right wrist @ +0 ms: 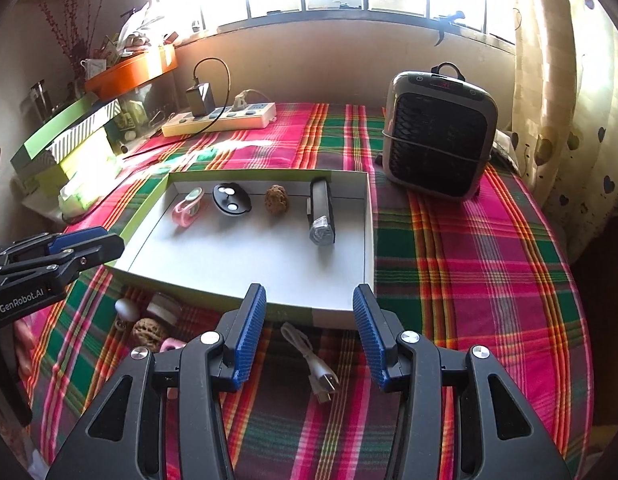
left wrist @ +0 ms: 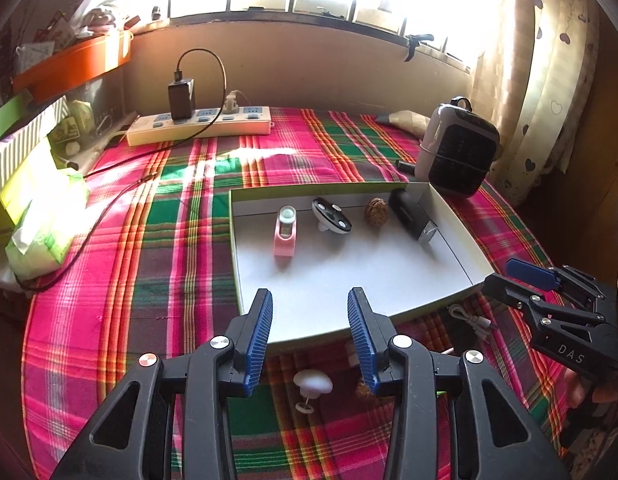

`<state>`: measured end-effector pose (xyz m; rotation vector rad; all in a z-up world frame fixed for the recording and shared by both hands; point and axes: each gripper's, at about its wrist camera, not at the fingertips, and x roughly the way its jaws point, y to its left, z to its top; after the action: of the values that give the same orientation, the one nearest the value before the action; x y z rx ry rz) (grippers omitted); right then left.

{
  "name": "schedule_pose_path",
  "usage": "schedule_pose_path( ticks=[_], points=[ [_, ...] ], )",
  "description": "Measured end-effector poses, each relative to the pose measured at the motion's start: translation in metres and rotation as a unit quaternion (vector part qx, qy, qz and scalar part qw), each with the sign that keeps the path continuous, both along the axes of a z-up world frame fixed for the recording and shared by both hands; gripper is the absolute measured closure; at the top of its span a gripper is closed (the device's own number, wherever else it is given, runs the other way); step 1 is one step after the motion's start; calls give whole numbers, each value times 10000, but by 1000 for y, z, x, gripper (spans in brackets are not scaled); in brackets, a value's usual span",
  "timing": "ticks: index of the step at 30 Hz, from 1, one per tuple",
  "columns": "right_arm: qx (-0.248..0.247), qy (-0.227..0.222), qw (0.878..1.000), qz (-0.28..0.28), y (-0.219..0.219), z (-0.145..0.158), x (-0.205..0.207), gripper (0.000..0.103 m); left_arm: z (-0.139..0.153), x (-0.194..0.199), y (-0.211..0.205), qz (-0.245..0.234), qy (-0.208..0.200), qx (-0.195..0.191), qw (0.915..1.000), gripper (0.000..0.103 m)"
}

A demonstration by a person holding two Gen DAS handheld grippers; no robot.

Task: Organize objects
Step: 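Withdraw both grippers from the box back toward the remaining objects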

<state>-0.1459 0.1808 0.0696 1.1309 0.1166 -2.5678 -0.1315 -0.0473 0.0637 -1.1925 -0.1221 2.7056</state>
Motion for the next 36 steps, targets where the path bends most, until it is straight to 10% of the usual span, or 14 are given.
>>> schedule_pose_path(
  ticks=[36],
  points=[
    [254, -330, 9986, 327, 13, -47, 15, 48, -52, 30, -8, -248, -504, 377, 9977, 60]
  ],
)
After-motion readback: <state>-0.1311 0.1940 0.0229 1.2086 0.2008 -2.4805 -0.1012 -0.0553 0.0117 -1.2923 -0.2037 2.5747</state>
